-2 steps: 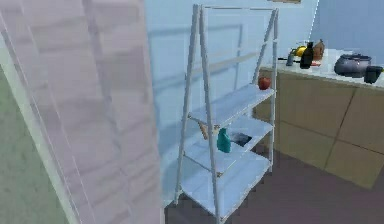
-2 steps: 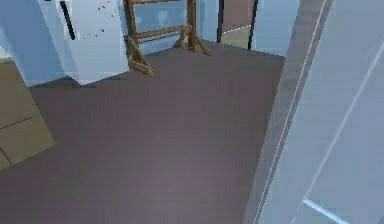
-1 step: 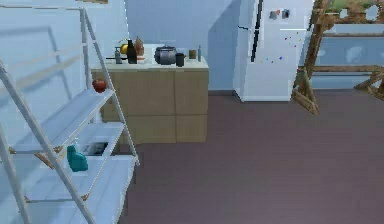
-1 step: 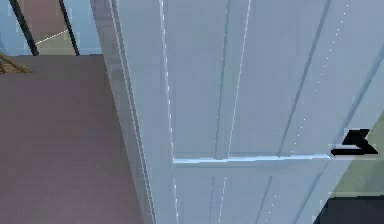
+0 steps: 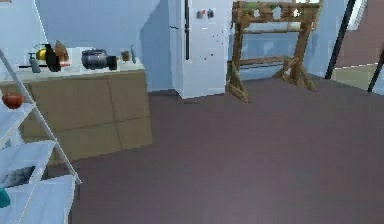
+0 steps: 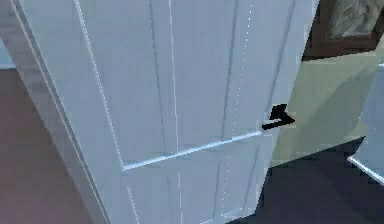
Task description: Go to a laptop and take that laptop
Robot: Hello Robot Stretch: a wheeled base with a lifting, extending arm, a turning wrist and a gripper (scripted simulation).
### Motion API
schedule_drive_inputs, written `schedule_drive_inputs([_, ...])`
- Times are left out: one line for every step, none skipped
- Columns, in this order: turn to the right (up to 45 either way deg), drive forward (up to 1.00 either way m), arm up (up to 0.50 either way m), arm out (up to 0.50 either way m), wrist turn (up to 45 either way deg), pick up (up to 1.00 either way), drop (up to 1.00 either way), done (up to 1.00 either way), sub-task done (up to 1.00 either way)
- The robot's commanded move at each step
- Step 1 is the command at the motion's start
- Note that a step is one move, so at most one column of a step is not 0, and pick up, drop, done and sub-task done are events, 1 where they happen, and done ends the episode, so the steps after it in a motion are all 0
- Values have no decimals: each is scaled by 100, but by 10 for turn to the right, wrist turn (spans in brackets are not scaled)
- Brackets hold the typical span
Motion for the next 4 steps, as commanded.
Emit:
schedule_drive_inputs([0,35,0,0,0,0,0,0,0])
schedule_drive_inputs([210,0,0,0,0,0,0,0,0])
schedule_drive_inputs([30,0,0,0,0,0,0,0,0])
schedule_drive_inputs([0,40,0,0,0,0,0,0,0])
